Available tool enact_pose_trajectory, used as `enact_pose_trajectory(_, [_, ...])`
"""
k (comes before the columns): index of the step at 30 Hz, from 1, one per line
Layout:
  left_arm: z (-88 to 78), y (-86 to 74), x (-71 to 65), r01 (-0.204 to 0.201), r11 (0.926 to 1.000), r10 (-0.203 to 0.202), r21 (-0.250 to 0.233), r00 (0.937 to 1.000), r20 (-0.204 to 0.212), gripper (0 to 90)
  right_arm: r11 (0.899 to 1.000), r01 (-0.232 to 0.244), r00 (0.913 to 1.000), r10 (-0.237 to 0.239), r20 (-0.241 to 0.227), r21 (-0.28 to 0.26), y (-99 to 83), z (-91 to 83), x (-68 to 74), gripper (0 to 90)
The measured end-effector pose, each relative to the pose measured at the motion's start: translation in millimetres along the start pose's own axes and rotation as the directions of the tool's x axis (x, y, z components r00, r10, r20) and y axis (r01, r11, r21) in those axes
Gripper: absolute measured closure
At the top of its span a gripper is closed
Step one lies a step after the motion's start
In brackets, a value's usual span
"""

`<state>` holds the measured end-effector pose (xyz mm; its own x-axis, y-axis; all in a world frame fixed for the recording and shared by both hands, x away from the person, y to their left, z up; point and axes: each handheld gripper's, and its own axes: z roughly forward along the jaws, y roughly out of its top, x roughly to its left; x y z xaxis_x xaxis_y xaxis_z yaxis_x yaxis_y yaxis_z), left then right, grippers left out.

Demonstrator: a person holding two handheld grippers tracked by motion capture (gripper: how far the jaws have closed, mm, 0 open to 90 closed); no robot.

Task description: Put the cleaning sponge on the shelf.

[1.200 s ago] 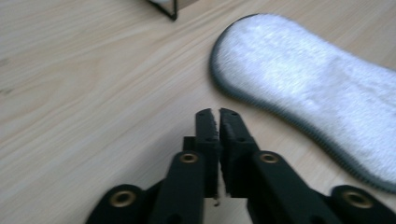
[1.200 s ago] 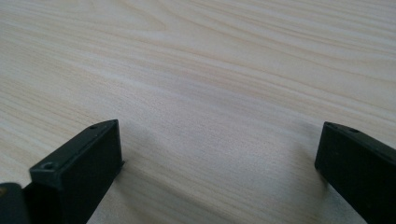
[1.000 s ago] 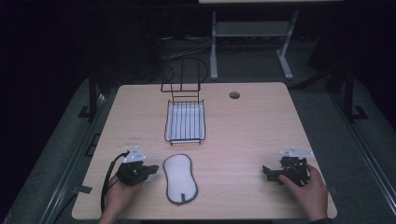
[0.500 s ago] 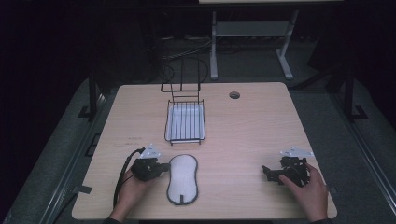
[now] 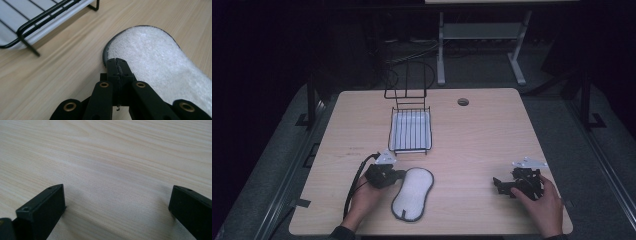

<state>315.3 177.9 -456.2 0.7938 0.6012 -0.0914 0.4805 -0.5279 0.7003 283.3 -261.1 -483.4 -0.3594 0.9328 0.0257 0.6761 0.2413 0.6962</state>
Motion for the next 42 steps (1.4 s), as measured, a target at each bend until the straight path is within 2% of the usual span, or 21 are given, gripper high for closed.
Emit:
enact_pose_trajectory(5, [1.0, 4.7, -5.7, -0.011, 0.9999, 0.012, -0.009, 0.9996, 0.025, 89.7, 1.000, -0.001, 1.0000, 0.001, 0.000, 0.000, 0.0, 0.0, 0.1, 0.2])
enact_pose_trajectory(11, [-16.6, 5.4, -15.0, 0.011, 0.9986, -0.007, -0.051, 0.9977, 0.068, 89.6, 1.000, -0.001, 1.0000, 0.001, 0.000, 0.000, 0.0, 0.0, 0.1, 0.2])
enact_pose_trajectory(20, [-35.6, -9.3, -39.1, 0.003, 0.9982, 0.005, -0.059, 0.9904, 0.138, 89.3, 1.000, -0.001, 1.0000, 0.001, -0.001, 0.000, 0.0, 0.0, 0.1, 0.2])
enact_pose_trajectory(30, [-38.8, -28.2, -60.7, 0.006, 1.0000, -0.006, 0.002, 0.9825, 0.186, 89.1, 1.000, 0.000, 1.0000, 0.000, 0.000, 0.000, 0.0, 0.0, 0.0, 0.2])
enact_pose_trajectory(35, [-36.3, -33.5, -60.5, 0.008, 0.9993, -0.015, 0.037, 0.9819, 0.189, 89.2, 1.000, -0.003, 1.0000, 0.003, -0.001, 0.000, 0.0, 0.0, 0.2, 0.2])
enact_pose_trajectory(38, [-34.8, -34.7, -57.5, 0.021, 0.9991, -0.028, 0.037, 0.9788, 0.203, 89.6, 1.000, -0.003, 1.0000, 0.003, -0.001, 0.000, 0.1, 0.0, 0.2, 0.2])
enact_pose_trajectory(40, [-34.9, -35.4, -56.5, 0.034, 0.9988, -0.040, 0.035, 0.9781, 0.204, 89.7, 1.000, -0.002, 1.0000, 0.002, -0.001, 0.000, 0.0, 0.0, 0.2, 0.2])
enact_pose_trajectory(42, [-35.7, -35.6, -55.1, 0.028, 0.9989, -0.035, 0.038, 0.9791, 0.200, 89.7, 1.000, -0.002, 1.0000, 0.002, -0.001, 0.000, 0.0, 0.0, 0.2, 0.2])
